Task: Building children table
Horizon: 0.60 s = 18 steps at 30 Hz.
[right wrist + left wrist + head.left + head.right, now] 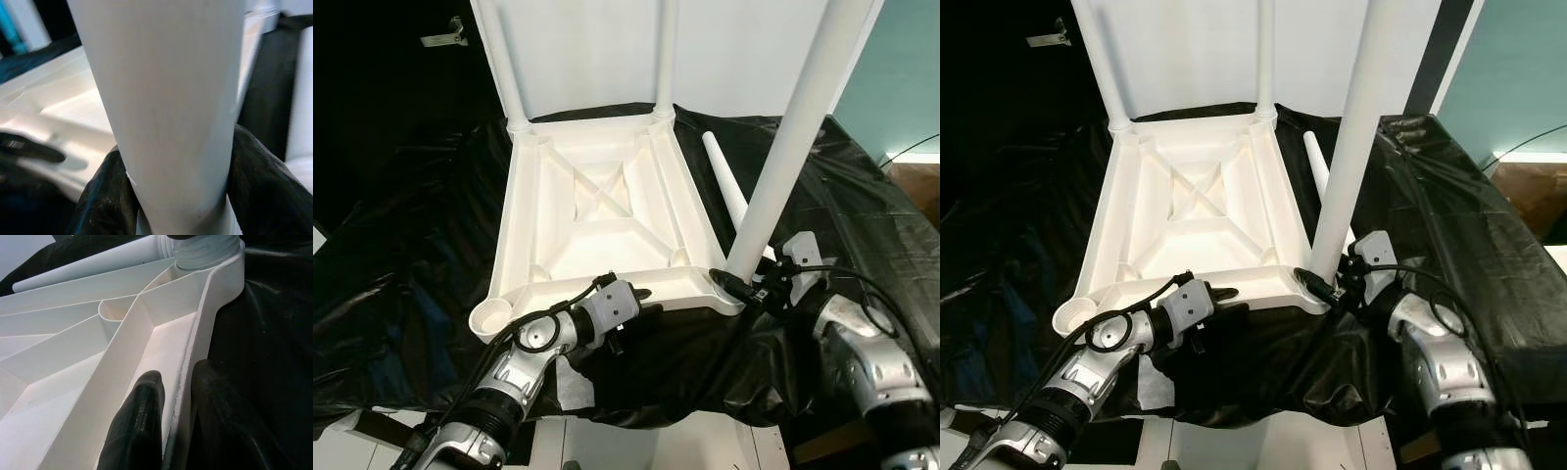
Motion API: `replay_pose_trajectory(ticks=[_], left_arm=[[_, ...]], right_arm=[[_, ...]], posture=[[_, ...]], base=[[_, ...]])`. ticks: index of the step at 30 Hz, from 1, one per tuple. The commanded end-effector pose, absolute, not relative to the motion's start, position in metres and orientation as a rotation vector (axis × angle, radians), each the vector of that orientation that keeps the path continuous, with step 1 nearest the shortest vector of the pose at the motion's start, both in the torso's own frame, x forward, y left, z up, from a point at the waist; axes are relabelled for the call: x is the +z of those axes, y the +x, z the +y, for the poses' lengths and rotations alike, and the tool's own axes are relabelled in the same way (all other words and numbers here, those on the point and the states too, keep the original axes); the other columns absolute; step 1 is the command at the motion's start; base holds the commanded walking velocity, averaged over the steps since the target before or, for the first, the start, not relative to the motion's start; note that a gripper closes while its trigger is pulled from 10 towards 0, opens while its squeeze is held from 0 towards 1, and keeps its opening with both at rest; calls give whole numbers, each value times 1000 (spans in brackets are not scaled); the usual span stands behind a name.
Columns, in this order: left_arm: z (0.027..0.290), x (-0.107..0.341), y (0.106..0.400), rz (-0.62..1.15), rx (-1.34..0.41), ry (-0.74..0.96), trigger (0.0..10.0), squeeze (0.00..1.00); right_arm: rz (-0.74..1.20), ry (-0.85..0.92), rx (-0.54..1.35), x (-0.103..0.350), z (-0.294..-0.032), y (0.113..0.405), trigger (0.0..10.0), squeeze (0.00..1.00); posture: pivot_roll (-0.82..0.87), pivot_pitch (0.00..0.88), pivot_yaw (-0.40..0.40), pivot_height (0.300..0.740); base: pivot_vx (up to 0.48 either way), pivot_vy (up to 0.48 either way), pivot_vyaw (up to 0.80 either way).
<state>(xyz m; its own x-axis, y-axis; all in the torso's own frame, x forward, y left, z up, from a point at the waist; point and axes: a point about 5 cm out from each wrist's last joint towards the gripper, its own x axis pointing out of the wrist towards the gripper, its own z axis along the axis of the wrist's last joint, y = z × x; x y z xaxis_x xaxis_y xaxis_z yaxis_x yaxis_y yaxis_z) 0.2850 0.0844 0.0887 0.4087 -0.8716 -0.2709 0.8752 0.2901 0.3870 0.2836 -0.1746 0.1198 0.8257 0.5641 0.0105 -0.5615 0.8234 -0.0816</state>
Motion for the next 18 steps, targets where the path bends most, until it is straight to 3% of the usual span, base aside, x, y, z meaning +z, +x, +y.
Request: replay_pose_trajectory(ticks=[1,3,7,12,13,18], left_arm=[[88,67,273,128,-1241,543,10000,0],[88,67,273,128,-1241,543,10000,0],[87,67,274,128,-1244,545,10000,0],[87,67,274,128,-1246,548,10000,0],[87,67,274,128,-1248,549,10000,0],[87,67,274,128,-1247,549,10000,0]], right_arm=[[2,-13,465,105,-170,281,0,0],[2,-13,465,105,-170,281,0,0],[28,7,202,87,-159,269,0,0],[23,14,99,85,-159,267,0,0],[24,22,-10,84,-160,267,0,0],[33,59,-83,81,-155,268,0,0]], posture=[[1,15,0,740],[1,15,0,740],[2,14,2,740],[2,12,2,740],[4,12,4,740],[13,11,-3,740]], base=[[0,0,0],[0,0,0],[0,0,0],[0,0,0],[0,0,0],[0,0,0]])
